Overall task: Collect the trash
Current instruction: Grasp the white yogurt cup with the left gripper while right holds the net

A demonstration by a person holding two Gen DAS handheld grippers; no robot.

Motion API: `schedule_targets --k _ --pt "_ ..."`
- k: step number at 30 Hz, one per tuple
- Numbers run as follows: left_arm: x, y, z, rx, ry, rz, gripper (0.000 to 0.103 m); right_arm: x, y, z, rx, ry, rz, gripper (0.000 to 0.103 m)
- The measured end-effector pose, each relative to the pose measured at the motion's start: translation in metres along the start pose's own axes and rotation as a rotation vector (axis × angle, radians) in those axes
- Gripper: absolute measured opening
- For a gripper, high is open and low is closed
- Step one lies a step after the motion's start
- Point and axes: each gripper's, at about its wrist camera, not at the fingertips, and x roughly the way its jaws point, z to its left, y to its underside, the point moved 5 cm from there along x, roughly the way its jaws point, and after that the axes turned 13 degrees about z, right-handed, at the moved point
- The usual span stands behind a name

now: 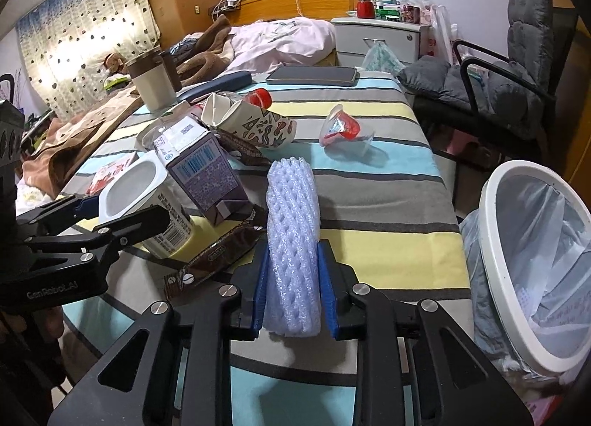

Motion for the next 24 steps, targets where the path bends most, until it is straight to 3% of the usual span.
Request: schedule_targets --k 4,24 --pt "0.001 0.000 -0.003 0.011 0.003 0.003 0.051 -0.001 0.000 -0.001 0.003 0.000 -0.005 0.028" --pt "-0.017 0.000 -0.013 0.029 -0.043 -0.040 0.051 -0.014 0.002 -0.005 0.018 -0.001 -0.041 0.028"
